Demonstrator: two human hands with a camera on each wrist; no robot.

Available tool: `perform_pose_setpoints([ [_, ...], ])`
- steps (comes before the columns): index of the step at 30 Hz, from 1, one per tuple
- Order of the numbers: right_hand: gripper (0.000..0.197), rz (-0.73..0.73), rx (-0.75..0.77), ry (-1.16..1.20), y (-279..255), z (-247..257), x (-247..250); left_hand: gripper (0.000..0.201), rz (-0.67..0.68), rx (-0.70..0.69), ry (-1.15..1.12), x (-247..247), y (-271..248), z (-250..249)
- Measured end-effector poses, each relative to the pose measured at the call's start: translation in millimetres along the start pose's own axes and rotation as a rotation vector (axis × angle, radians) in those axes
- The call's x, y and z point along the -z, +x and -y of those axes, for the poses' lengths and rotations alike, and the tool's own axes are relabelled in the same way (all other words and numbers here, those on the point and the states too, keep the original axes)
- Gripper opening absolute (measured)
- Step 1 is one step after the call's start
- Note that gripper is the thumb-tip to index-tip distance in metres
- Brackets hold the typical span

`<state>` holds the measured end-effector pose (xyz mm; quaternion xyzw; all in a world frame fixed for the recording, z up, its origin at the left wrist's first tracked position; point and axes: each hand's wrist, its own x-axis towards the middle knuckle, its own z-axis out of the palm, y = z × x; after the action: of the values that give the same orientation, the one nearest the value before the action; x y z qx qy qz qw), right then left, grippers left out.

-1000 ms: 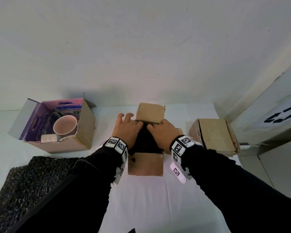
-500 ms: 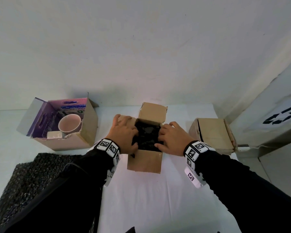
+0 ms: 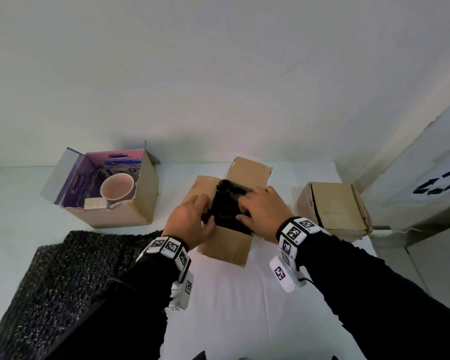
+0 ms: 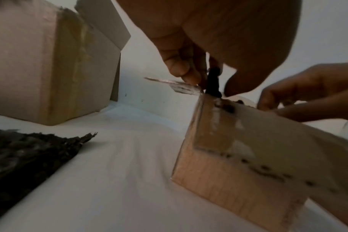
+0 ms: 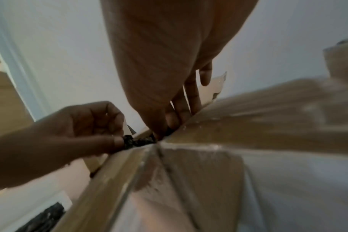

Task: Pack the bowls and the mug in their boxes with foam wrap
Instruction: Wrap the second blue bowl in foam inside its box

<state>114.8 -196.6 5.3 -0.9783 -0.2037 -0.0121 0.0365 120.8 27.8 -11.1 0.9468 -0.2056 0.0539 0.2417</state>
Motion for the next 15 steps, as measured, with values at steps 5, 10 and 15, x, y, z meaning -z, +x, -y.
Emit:
perform_pose_setpoints([
  [5, 0.012, -0.039, 0.045, 0.288, 28, 18, -5, 0.009, -0.099, -0.086, 0.104, -4, -2, 8],
  [10, 0.034, 0.033, 0.122, 0.127, 34, 24, -23, 0.037, -0.006, -0.154, 0.494, -4, -11, -5],
  [15, 0.027, 0.003, 0.129, 0.068, 38, 26, -24, 0.038, 0.067, -0.222, 0.563, -5, -21, -11],
])
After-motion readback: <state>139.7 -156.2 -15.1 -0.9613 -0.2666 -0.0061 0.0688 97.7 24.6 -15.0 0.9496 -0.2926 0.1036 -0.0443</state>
